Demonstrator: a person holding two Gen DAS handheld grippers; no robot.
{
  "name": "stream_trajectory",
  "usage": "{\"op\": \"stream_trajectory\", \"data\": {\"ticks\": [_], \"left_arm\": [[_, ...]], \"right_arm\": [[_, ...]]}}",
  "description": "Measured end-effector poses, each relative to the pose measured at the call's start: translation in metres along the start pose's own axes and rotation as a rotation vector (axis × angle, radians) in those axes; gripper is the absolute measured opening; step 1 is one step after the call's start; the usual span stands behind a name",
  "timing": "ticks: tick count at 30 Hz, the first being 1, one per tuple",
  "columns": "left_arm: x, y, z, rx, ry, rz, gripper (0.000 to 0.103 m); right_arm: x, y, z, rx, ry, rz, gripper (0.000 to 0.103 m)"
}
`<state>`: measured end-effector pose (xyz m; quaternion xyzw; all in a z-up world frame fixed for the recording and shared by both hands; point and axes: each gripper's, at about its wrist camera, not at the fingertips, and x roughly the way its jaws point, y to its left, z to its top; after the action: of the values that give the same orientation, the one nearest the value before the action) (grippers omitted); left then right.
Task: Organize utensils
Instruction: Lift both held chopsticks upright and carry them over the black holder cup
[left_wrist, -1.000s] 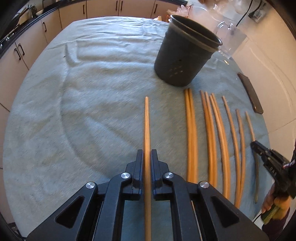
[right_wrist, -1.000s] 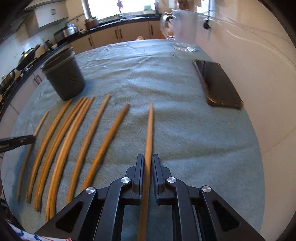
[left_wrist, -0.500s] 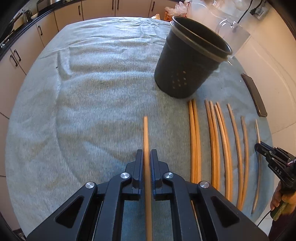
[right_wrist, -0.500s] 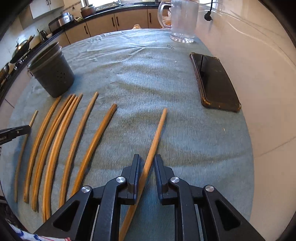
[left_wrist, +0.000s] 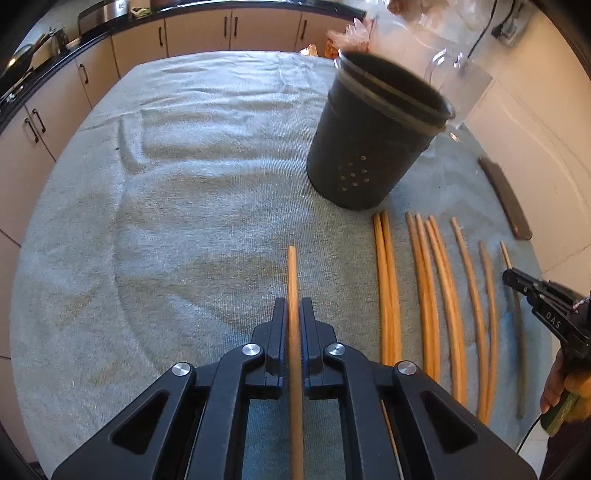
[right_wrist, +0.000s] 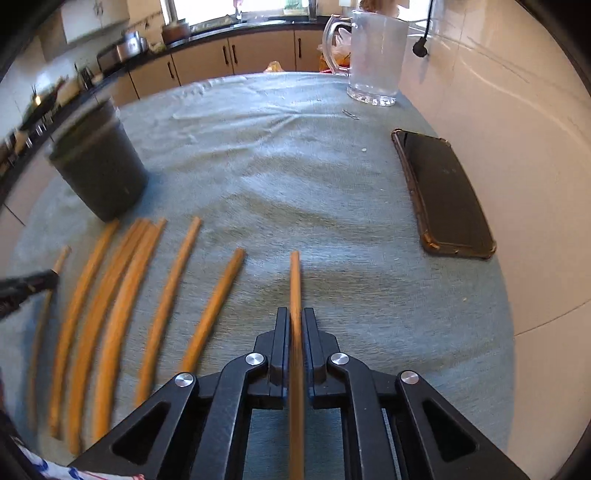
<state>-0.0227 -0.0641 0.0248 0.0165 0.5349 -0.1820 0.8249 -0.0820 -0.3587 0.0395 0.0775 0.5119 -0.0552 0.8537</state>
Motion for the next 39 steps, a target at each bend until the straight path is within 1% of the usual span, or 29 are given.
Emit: {"op": "stream_trajectory", "data": {"ticks": [3,9,13,18,22,30,33,39], "left_arm": [[-0.023,0.0,-0.003,-0.002,-0.062,-0.008,0.006],[-0.09,-0.005,-0.02,0.016,-0.23,-0.023,0.006],[-0.12,-0.011,-0.036,0.014,-0.301,-0.042,0.006],[-0.152,-0.017,-0.058,0.04,-0.383,-0.03,0.006],[-0.17,-0.023,-0.074,0.056,-0.428,-0.018,0.006],[-0.205,-0.025,-0.098,0.05,-0.498,-0.06,0.006],[-0.213,-0.027,-0.1,0.052,-0.516,-0.07,0.006],[-0.221,-0.033,-0.095,0.059,-0.54,-0.093,0.006]], "right_arm": [[-0.018,0.002,-0.001,-0.002,-0.058,0.036,0.006],[-0.068,0.01,-0.009,0.011,-0.194,0.116,0.006],[-0.098,0.019,-0.021,0.009,-0.269,0.153,0.007],[-0.127,0.033,-0.036,-0.022,-0.338,0.179,0.007],[-0.141,0.04,-0.047,-0.038,-0.365,0.2,0.007],[-0.165,0.046,-0.057,-0.063,-0.406,0.253,0.007],[-0.172,0.049,-0.059,-0.071,-0.422,0.271,0.007],[-0.177,0.053,-0.054,-0.079,-0.442,0.297,0.007]]}}
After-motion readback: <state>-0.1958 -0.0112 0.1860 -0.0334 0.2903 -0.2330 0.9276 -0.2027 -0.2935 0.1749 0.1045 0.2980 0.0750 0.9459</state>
